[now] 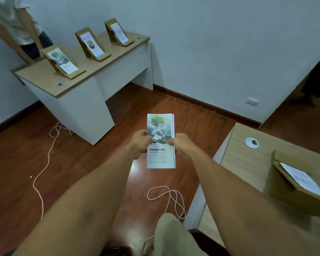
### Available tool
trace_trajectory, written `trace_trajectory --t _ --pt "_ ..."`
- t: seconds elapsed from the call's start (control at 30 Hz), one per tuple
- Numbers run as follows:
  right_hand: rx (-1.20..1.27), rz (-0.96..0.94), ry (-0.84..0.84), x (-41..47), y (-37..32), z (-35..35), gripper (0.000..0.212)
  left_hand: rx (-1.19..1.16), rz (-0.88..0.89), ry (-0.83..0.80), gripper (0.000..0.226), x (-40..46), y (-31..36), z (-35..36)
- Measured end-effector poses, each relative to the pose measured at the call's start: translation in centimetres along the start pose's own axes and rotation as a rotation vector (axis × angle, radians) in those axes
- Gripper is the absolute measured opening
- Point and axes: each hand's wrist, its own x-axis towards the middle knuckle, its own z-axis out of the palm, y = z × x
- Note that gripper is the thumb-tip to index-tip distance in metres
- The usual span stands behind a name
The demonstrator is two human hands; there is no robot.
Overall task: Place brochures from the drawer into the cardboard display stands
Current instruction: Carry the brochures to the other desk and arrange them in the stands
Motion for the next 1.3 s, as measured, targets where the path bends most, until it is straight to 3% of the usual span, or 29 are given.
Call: trace_trajectory --t 0.43,0.73,1.13,1.3 --pt "0.132 0.062 0.197 11.3 -2.2 -7.0 0.019 0.142 0.044 -0.182 0.023 13.8 7.7 6.5" --pt "0.189 0.125 0.316 19.7 -5.2 -16.3 0.02 0.228 0.051 -0.33 0.033 23.8 16.1 14.7" --pt "0.305 0.147 0.495 25.8 -7.9 -25.9 0.023 0.332 0.11 -0.489 0.023 31.8 24.7 24.3" --pt "0.358 0.14 0.621 29.3 -8.7 -30.8 0.019 0.377 0.173 -0.641 0.024 36.4 28.7 29.5"
